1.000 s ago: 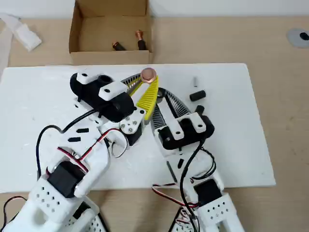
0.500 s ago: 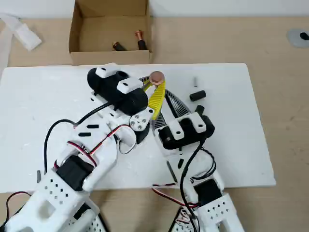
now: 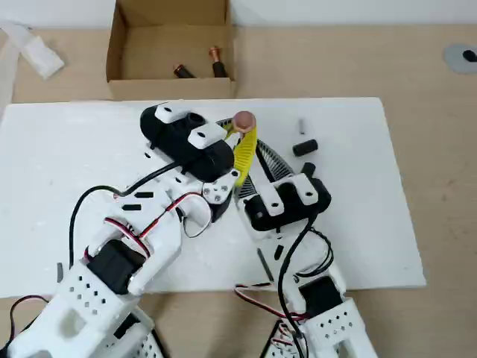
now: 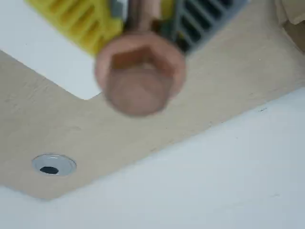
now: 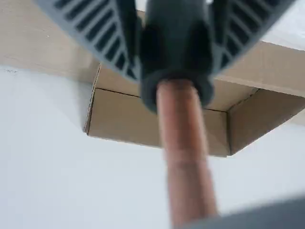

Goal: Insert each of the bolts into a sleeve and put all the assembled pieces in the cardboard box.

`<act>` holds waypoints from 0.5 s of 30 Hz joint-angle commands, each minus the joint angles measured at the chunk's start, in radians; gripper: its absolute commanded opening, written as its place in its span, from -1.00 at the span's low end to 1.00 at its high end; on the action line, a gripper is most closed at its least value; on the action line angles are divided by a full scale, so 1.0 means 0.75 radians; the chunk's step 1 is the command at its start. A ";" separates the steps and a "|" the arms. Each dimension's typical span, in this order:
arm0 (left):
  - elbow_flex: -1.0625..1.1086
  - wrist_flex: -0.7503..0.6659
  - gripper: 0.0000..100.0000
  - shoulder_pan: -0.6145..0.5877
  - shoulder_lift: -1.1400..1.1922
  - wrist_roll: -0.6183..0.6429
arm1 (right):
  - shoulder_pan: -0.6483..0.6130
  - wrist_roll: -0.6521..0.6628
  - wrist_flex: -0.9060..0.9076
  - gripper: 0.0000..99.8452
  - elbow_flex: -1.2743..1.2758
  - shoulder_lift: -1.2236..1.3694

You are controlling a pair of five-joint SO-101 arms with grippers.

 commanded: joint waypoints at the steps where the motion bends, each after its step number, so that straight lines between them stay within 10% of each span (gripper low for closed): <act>1: -0.082 0.045 -0.79 0.004 0.005 -0.004 | -0.013 0.008 0.002 -0.98 0.001 -0.028; 15: -0.237 0.270 -0.67 -0.151 0.007 0.061 | -0.015 0.041 0.080 -0.98 0.001 -0.040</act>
